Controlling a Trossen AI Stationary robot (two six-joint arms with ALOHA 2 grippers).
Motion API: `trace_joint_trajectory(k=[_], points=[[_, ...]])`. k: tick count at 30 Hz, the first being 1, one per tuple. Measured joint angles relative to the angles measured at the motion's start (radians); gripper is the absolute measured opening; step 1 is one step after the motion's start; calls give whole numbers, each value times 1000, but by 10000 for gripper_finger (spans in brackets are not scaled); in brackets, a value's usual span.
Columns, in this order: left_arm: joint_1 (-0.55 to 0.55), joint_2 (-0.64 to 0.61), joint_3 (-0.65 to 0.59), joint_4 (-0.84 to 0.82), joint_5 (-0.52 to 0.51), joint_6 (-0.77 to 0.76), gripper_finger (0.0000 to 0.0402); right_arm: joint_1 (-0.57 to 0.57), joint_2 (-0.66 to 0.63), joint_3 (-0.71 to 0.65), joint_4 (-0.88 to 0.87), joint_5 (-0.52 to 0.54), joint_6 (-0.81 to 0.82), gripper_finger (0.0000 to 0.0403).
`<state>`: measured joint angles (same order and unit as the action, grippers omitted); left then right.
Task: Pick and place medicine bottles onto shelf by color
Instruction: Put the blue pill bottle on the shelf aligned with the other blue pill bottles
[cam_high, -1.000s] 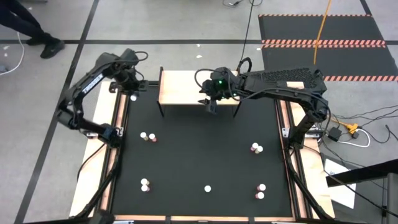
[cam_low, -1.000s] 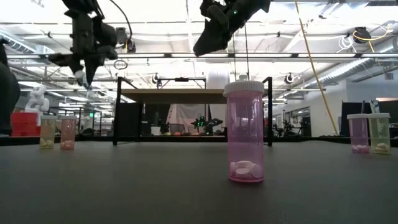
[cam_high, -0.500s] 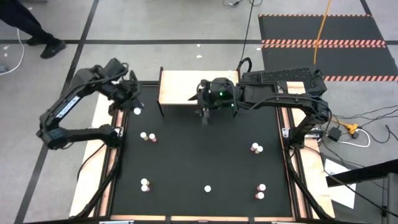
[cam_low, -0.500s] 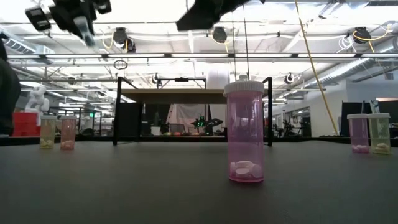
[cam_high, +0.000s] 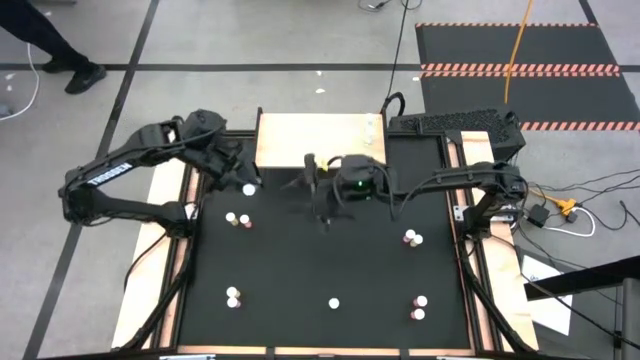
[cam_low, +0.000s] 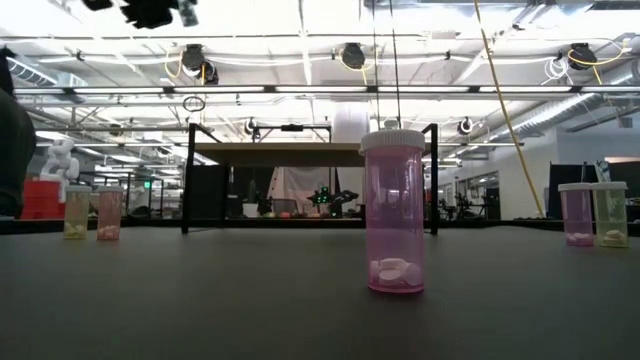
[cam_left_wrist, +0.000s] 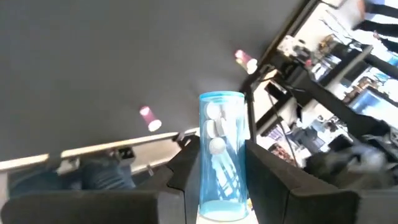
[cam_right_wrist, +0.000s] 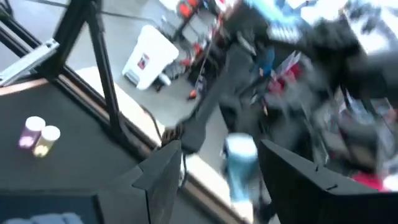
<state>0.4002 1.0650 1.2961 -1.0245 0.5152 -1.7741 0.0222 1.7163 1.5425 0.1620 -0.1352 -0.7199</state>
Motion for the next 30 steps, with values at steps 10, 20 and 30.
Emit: trace_joint_trajectory(k=[10,20,30], points=[[-146,148,0,200,-35,92,108,127,123,0,149,287,-184,210],[-179,247,0,245,-35,96,108,175,134,0,38,637,-361,210],[-168,260,-2,264,-54,90,108,175,128,0,-89,691,-283,210]])
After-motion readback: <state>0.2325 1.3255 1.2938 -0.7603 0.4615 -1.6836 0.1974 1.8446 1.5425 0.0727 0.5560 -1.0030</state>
